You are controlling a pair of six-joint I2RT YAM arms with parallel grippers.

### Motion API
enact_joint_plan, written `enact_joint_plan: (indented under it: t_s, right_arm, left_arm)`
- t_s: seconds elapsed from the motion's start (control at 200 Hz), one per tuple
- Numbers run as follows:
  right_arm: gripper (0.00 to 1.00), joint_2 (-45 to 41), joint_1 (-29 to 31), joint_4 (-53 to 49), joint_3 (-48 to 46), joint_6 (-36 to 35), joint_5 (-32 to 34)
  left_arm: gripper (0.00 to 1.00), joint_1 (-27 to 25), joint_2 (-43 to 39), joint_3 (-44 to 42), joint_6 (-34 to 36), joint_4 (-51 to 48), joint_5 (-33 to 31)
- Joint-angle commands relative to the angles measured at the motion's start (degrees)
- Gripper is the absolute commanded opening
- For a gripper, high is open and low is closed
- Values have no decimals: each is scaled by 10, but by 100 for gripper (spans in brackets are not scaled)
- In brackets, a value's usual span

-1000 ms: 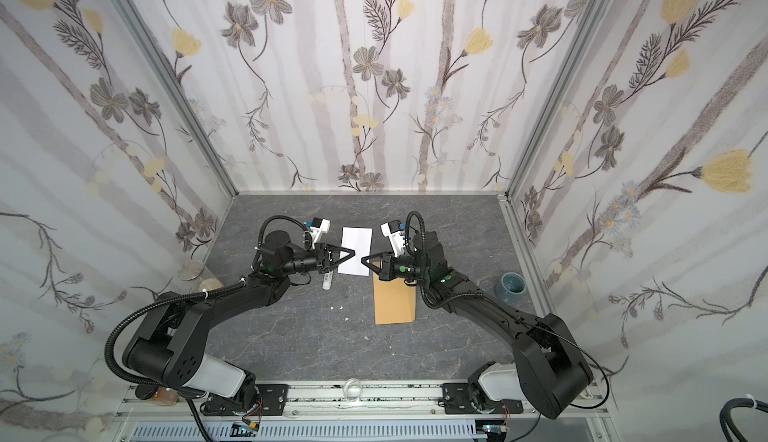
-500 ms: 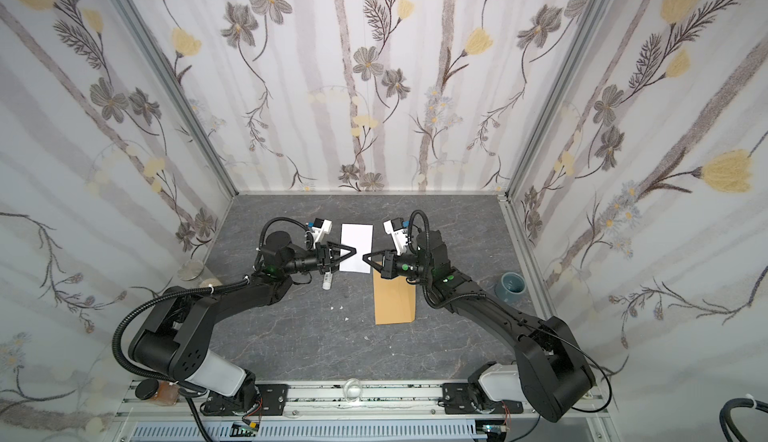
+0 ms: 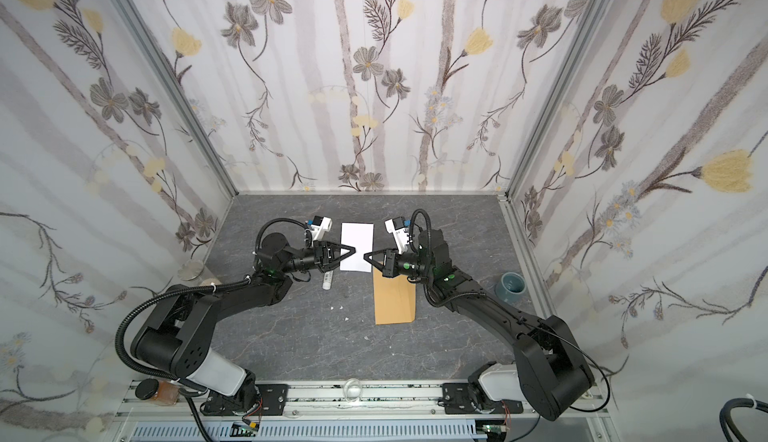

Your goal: Place the letter into the envelope and seal it

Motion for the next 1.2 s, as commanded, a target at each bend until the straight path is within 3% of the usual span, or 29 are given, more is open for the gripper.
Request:
enact_joint_plan:
  t_s: [0.0, 0.245, 0.43, 0.595, 0.645, 0.715, 0.839, 1.059, 1.194]
  right_arm:
    - [0, 2, -1, 18, -2, 0, -6]
    - [0, 2, -5, 17, 1, 0, -11]
    - [0, 4, -6, 16, 2, 0, -12]
    - [0, 5, -6, 20, 3, 1, -13]
    - [5, 5, -6, 22, 3, 2, -16]
    - [22, 4, -6, 23, 3, 2, -18]
    - [41, -2, -22, 27, 1, 3, -28]
    - [52, 4, -72, 33, 15, 4, -95]
    - [53, 18, -87, 27, 38, -4, -139]
  left_arm:
    - [26, 0, 3, -1, -18, 40, 12]
    - [20, 0, 4, 0, -28, 50, 14]
    - [3, 0, 4, 0, -33, 56, 15]
    - [0, 0, 8, 1, -36, 60, 15]
    - [0, -1, 9, 0, -38, 61, 15]
    - [0, 0, 10, -1, -38, 62, 18]
    - [0, -3, 11, -2, -38, 62, 32]
    - [0, -18, 10, -3, -38, 62, 69]
    - [0, -29, 11, -4, -39, 61, 82]
